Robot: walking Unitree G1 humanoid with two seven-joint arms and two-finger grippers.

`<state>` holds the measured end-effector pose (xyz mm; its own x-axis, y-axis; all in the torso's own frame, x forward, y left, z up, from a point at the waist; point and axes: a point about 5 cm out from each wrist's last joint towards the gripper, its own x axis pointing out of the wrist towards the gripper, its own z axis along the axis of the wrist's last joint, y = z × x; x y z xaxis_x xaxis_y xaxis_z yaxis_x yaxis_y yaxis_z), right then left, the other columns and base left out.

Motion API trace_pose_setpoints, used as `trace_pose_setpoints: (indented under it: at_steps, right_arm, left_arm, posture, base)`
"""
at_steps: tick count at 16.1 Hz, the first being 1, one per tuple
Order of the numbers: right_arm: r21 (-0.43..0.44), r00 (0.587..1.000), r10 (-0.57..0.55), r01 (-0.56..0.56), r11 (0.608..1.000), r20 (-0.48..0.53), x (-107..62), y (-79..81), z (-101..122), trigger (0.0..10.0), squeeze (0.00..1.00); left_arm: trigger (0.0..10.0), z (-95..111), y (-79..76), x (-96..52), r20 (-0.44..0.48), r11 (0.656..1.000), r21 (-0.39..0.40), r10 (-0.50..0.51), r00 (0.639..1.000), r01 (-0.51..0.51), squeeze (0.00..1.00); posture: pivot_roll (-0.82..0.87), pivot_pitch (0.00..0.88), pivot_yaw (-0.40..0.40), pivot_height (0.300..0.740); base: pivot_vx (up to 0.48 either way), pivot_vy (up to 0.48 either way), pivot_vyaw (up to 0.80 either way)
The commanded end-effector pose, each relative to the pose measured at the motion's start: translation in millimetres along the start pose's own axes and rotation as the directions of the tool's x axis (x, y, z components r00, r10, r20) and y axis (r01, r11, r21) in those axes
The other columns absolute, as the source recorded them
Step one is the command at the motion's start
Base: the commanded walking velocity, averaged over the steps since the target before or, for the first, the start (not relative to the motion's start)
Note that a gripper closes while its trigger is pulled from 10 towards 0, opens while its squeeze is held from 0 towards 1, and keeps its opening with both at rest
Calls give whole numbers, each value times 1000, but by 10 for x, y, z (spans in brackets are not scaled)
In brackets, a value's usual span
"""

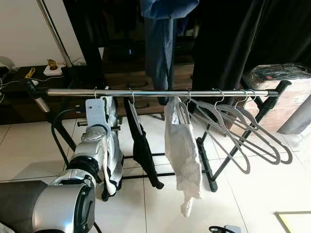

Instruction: Hang hanger

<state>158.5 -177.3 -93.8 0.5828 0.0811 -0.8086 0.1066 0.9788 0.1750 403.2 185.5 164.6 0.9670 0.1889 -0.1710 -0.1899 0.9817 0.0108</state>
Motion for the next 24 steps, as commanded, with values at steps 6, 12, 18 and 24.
trace_pose_setpoints:
  at_steps: [6,12,18,24]
  right_arm:
    - [10,1000,-9,9,1000,-11,4,-3,-1,10000,0]
    - [-2,1000,-4,4,1000,-6,29,25,76,10000,0]
    - [-13,1000,1,-1,1000,-4,46,50,127,10000,0]
    - [-13,1000,-6,6,1000,-3,42,26,133,10000,0]
  left_arm:
    - [0,269,5,-191,328,978,159,-183,927,137,0]
    - [1373,-339,277,-655,261,968,197,-202,944,152,0]
    - [10000,-878,377,-932,194,979,164,-154,969,123,0]
    - [10000,-1810,493,-986,-188,986,107,-107,976,129,0]
  posture:
    - [-39,109,6,740]
    - [-10,83,3,740]
    - [-4,56,4,740]
    - [-11,43,-16,740]
  base:
    - [0,0,0]
    - [0,0,0]
    - [0,0,0]
    - [0,0,0]
